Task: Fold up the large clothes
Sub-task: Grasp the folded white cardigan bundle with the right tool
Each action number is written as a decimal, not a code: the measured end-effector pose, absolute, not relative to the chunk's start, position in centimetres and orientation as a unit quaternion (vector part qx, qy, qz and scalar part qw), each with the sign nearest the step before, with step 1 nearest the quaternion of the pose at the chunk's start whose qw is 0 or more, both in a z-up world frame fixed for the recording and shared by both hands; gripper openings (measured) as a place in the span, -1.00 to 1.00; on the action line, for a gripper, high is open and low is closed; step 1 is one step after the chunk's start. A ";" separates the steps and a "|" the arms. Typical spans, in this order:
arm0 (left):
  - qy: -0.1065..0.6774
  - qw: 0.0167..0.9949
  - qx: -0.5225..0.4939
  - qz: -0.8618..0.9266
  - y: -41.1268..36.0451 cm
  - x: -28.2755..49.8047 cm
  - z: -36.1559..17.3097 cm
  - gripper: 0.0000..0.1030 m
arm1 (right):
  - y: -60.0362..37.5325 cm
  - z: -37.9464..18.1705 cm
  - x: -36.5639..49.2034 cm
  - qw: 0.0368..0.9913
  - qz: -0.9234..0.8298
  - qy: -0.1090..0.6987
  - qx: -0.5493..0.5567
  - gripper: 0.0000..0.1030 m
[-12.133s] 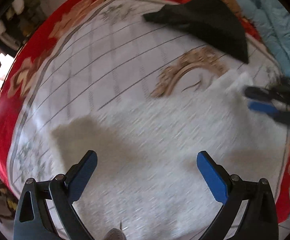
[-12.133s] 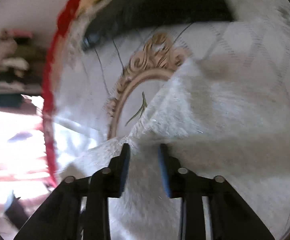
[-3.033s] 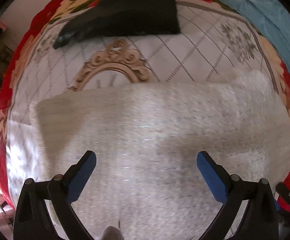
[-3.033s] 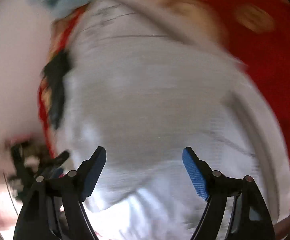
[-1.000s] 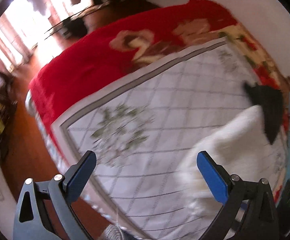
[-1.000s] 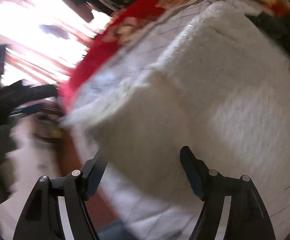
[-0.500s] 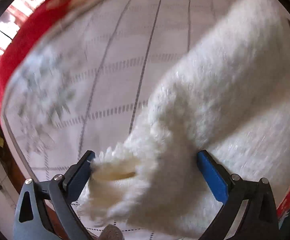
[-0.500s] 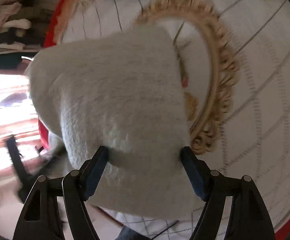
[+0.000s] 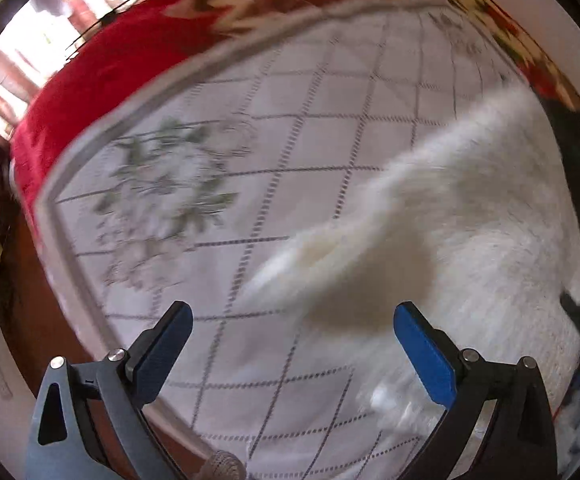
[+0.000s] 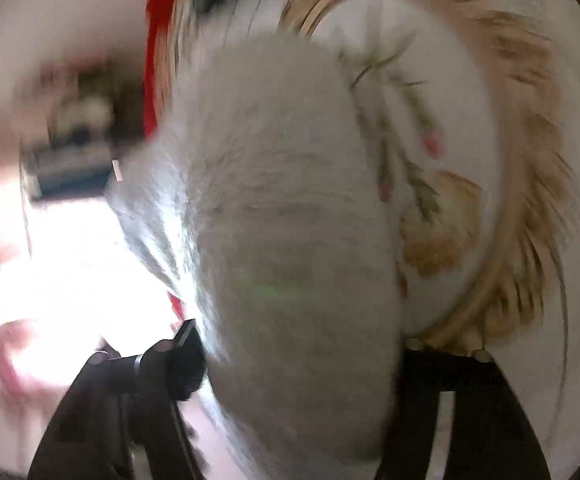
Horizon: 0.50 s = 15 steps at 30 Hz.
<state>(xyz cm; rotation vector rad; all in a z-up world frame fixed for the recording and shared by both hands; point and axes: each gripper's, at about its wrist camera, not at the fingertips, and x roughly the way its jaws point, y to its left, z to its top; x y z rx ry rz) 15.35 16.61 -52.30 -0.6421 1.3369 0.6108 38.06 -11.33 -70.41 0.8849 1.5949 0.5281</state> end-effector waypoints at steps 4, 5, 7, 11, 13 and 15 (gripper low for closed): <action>0.595 0.688 -0.315 0.271 16.8 14.5 -51.8 1.00 | -15.4 -70.9 34.3 0.588 0.158 0.667 0.431 0.31; 0.595 0.686 -0.325 0.264 16.7 14.9 -52.1 1.00 | -16.0 -71.6 33.6 0.577 0.150 0.676 0.433 0.44; 0.590 0.680 -0.362 0.242 16.6 16.0 -53.1 0.99 | -16.6 -73.1 32.9 0.561 0.164 0.691 0.424 0.57; 0.578 0.677 -0.401 0.217 15.1 18.3 -53.5 0.99 | -17.1 -72.4 33.6 0.555 0.191 0.716 0.379 0.61; 0.572 0.680 -0.399 0.226 14.3 18.0 -52.9 0.99 | -17.0 -70.2 34.3 0.582 0.196 0.710 0.345 0.61; 0.590 0.680 -0.352 0.254 12.8 16.8 -52.5 0.99 | -17.2 -67.2 34.7 0.607 0.198 0.704 0.309 0.61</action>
